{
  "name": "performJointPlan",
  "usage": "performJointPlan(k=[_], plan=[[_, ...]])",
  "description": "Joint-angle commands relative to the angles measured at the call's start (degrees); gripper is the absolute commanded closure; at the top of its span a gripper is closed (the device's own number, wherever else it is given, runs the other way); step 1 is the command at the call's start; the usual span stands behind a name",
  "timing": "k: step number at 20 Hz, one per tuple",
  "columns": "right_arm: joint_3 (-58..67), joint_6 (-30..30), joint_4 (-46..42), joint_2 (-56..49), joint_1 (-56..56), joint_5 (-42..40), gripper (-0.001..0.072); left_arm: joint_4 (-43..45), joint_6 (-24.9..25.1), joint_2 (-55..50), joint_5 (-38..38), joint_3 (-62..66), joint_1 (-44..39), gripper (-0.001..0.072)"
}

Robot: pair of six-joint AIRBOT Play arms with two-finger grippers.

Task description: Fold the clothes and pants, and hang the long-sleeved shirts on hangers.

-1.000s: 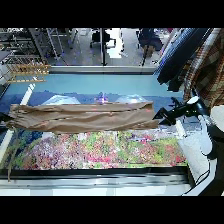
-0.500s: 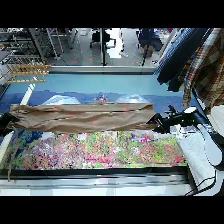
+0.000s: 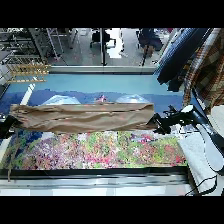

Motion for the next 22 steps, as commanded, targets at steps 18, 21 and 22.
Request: performJointPlan(k=[18, 21, 22], plan=[[5.7, 4.1, 4.3, -4.6, 5.4, -20.7, 0.0689, -20.9, 5.2, -2.5, -3.4, 3.8, 0.7, 0.0686], [17.4, -3.6, 3.7, -1.4, 5.2, -16.0, 0.0690, -22.5, 6.0, -2.4, 4.9, 15.7, 1.4, 0.0686], [20.9, -7.0, 1.6, 0.4, 5.0, -13.4, 0.0691, -22.5, 8.3, -2.4, 8.4, 20.0, 2.0, 0.0686]])
